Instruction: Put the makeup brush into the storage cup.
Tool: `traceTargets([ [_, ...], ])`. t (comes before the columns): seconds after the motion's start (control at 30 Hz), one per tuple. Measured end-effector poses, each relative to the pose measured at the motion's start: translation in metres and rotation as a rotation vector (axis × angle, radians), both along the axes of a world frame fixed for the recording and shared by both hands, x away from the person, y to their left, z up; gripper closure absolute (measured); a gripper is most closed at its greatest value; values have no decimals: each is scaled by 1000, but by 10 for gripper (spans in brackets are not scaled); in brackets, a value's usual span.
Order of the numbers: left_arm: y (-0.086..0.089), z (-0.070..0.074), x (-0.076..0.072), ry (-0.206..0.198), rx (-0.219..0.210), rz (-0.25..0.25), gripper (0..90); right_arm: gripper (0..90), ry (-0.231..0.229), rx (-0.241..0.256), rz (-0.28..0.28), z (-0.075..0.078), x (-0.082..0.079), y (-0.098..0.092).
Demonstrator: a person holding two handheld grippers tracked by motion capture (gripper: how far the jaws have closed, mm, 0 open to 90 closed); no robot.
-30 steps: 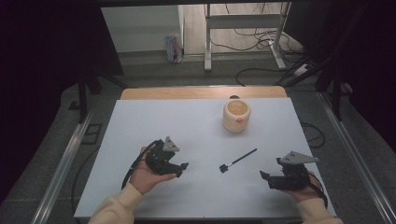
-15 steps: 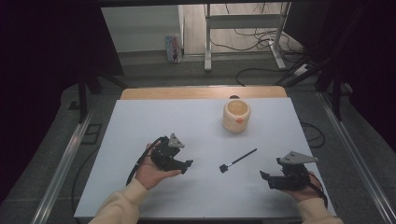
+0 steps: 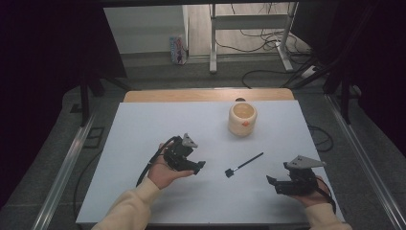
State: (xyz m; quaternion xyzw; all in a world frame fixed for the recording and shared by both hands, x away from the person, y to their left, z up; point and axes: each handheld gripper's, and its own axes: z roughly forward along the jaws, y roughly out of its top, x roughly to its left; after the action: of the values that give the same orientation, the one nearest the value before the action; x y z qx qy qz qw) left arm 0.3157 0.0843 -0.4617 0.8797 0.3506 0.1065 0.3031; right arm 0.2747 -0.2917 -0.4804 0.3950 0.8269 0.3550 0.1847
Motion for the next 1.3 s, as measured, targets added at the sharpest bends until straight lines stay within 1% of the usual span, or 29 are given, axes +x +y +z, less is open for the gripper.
traceTargets([
  [0.4,-13,-3,13,8,5,-7,263,183,-3,-1,6,1,-1,1],
  [0.5,-16,-3,15,17,-9,-11,265,183,-1,-2,4,1,-1,1],
  [0.7,-25,-1,18,10,0,-23,266,183,-3,1,8,1,-1,1],
  [0.77,-30,1,20,12,4,-27,267,183,-2,1,9,1,-1,1],
  [0.87,-33,2,21,16,5,-33,268,183,-2,4,9,1,-1,1],
  [0.9,-37,3,22,23,3,-39,268,183,-3,4,10,1,-1,1],
  [1.03,-46,2,24,21,16,-46,269,183,-3,5,11,1,-1,1],
  [1.07,-46,2,24,21,16,-46,271,184,-3,5,11,1,-1,1],
  [1.13,-54,1,24,18,33,-61,273,186,-11,5,12,1,-1,1],
  [1.17,-54,1,24,18,33,-61,274,186,-11,5,12,1,-1,1],
  [1.2,-59,-2,25,19,48,-72,275,187,-18,5,14,2,-1,1],
  [1.27,-63,-5,26,25,46,-75,276,187,-16,5,15,2,0,1],
  [1.3,-65,-6,26,28,54,-84,277,187,-12,7,14,2,0,1],
])
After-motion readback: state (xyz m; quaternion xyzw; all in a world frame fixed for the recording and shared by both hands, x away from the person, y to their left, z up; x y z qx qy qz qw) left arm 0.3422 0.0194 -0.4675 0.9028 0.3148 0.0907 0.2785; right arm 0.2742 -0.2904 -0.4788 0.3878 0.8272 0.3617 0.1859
